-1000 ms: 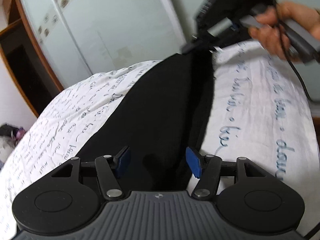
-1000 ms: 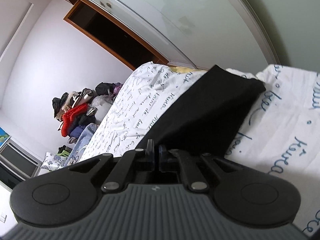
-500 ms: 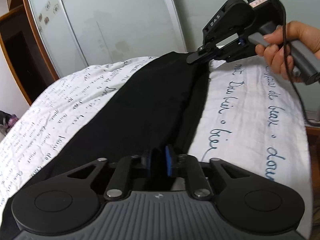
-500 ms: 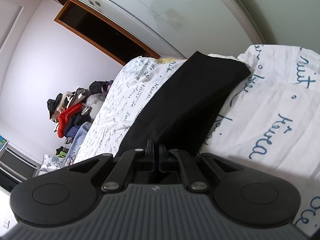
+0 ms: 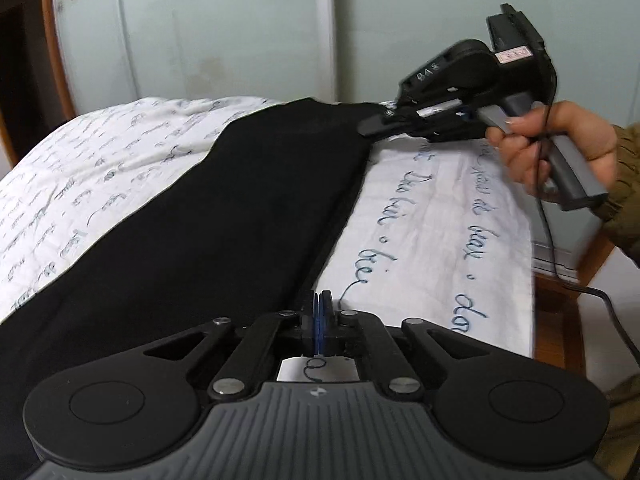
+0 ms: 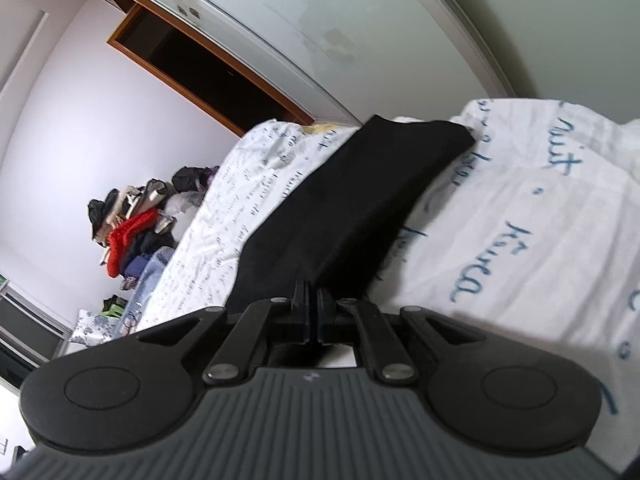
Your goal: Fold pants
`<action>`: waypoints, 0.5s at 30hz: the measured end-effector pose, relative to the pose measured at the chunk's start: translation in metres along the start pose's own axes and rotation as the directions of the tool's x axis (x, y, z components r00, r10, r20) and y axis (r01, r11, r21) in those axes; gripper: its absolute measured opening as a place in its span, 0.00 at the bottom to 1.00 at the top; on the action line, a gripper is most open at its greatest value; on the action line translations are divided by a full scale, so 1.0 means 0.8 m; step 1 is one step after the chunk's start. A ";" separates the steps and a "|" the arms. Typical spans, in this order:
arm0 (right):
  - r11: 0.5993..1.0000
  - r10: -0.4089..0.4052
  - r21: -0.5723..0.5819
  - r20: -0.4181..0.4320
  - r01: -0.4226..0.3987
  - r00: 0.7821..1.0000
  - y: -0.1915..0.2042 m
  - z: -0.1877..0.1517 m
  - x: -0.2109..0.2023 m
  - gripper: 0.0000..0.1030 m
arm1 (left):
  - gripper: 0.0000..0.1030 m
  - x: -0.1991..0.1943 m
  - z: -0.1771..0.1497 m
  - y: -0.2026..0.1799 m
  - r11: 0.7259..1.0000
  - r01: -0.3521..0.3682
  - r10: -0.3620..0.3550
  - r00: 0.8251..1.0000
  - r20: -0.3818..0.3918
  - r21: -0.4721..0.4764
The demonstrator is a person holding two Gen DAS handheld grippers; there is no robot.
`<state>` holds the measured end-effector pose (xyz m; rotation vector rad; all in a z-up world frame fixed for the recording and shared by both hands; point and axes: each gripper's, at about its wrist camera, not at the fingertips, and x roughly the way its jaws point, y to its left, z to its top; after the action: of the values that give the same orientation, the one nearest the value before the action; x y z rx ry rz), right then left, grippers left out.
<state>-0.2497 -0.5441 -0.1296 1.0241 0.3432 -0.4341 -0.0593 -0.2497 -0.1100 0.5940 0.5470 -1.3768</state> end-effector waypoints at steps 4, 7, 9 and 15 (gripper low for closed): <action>0.999 -0.011 0.035 -0.043 0.012 0.999 -0.012 0.003 0.012 0.10 | 0.01 -0.016 0.000 -0.001 1.000 -0.012 0.013 0.998 0.062 -0.012; 0.999 -0.014 0.049 -0.005 0.014 1.000 -0.014 0.013 0.005 0.25 | 0.02 -0.039 0.001 0.004 0.998 -0.060 0.064 0.988 0.140 -0.038; 0.998 -0.018 0.062 0.025 0.016 1.000 -0.017 0.026 0.002 0.26 | 0.04 -0.048 0.000 0.013 0.993 -0.093 0.104 0.980 0.170 -0.075; 0.993 -0.087 0.091 0.070 0.081 0.994 -0.039 0.060 0.021 0.22 | 0.16 -0.049 -0.014 0.052 0.955 -0.210 0.236 0.965 0.110 -0.207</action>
<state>-0.2475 -0.6028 -0.1373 1.0791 0.3042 -0.5655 -0.0230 -0.2092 -0.0891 0.3889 0.4831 -1.1239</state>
